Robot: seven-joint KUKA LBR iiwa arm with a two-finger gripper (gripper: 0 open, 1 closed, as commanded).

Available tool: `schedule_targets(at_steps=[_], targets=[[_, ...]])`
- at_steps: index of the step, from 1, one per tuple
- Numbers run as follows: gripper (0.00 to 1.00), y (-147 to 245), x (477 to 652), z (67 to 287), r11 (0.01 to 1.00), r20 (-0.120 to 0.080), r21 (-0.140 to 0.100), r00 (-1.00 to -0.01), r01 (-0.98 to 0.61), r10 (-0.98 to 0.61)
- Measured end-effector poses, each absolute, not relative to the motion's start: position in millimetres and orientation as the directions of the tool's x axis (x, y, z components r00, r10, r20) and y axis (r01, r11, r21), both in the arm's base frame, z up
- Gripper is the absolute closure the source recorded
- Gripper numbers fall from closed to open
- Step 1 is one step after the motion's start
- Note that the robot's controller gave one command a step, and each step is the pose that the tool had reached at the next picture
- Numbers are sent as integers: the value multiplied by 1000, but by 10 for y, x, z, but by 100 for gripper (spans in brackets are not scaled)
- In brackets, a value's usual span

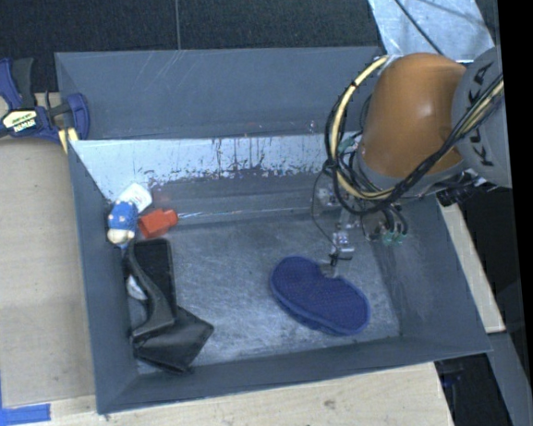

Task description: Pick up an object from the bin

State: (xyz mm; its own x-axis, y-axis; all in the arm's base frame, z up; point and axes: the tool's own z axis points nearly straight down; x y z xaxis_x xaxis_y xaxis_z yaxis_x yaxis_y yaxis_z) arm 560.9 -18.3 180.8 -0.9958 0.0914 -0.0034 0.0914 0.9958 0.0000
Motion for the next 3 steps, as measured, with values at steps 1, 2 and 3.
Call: schedule_targets(at_steps=[1, 2, 3], targets=[[0, -74, 5455, 717, 993, 7, 0, -993, -117, -117], [100, -73, 5499, 763, 993, -9, -1, -993, -117, -117], [0, -73, 5491, 754, 993, -7, -1, -993, -116, -116]])
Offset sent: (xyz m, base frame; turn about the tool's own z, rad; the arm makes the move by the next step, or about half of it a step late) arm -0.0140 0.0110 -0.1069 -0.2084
